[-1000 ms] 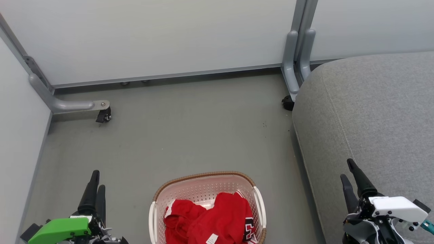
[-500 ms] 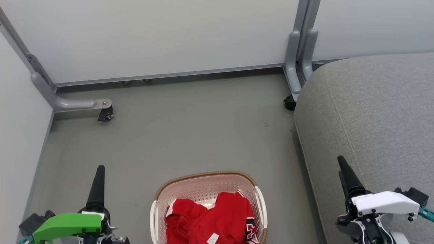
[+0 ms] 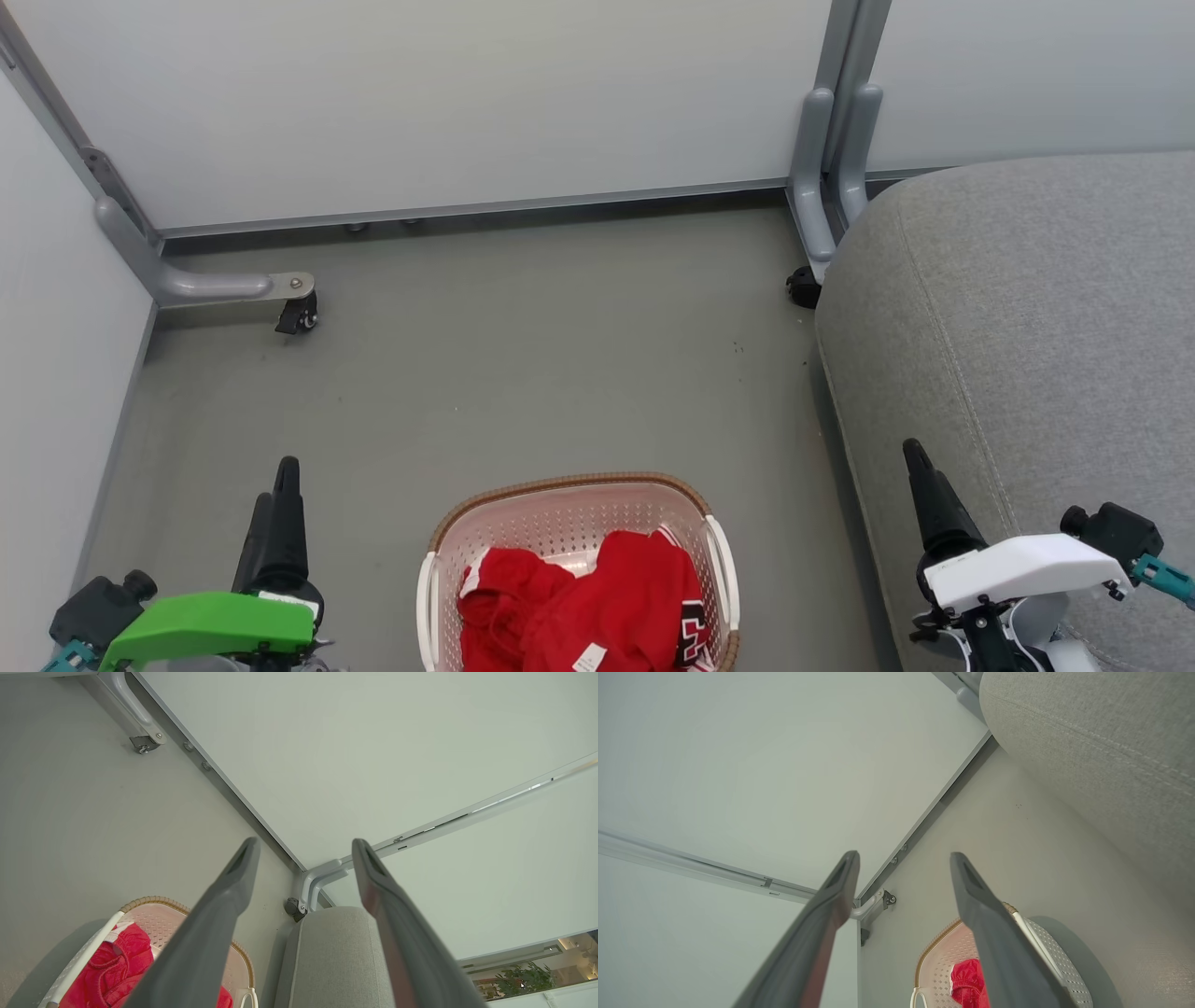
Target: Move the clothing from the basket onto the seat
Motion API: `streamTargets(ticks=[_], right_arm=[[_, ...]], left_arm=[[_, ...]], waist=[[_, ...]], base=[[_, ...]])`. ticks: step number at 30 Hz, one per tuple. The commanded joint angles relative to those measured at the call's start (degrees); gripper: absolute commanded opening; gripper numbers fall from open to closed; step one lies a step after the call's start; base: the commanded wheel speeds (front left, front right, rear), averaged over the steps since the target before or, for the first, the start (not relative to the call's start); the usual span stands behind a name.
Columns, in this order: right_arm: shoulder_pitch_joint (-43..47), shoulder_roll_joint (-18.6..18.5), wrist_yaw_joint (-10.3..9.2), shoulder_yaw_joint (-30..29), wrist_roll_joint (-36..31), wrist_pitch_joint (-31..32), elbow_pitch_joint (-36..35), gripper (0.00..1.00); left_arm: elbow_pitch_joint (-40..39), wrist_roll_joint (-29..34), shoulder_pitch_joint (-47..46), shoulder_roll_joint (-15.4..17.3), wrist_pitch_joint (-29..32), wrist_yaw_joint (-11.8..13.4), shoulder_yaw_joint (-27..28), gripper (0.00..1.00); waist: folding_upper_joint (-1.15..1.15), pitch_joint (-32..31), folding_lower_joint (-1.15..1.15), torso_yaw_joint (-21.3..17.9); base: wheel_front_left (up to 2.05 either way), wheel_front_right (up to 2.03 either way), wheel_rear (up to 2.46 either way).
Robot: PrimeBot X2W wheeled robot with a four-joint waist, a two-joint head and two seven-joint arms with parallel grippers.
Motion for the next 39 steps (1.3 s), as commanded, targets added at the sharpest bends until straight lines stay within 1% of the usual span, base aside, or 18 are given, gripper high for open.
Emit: streamTargets(ticks=[1,10,14,20,39], right_arm=[[-0.1,-0.3,0.02,0.5,-2.2,-0.8,-1.1,1.00],[0.4,-0.4,0.02,2.5,-9.1,-2.6,-1.9,1.00],[0.8,-0.4,0.02,3.6,-10.5,-3.4,-1.7,1.00],[1.2,-0.4,0.02,4.3,-14.8,-4.5,-1.9,1.00],[2.0,-0.6,0.03,6.5,-27.7,-7.6,-3.5,1.00]], left_arm=[[-1.3,2.5,0.2,0.2,-0.7,-0.2,-0.2,1.00],[-2.3,9.2,1.4,0.3,-2.5,-0.2,-1.3,1.00],[-2.7,12.0,1.7,0.3,-3.3,-0.3,-1.8,1.00],[-3.3,15.9,2.0,0.3,-4.4,-0.3,-2.6,1.00],[-5.1,27.0,3.2,0.4,-7.4,-0.4,-4.9,1.00]], waist=[[0.00,0.0,0.00,0.1],[0.00,-0.1,0.00,0.3],[0.00,-0.1,0.00,0.4],[0.00,0.0,0.00,0.6],[0.00,-0.1,0.00,1.2]], base=[[0.00,0.00,0.00],[0.00,0.00,0.00],[0.00,0.00,0.00],[0.00,0.00,0.00],[0.00,0.00,0.00]])
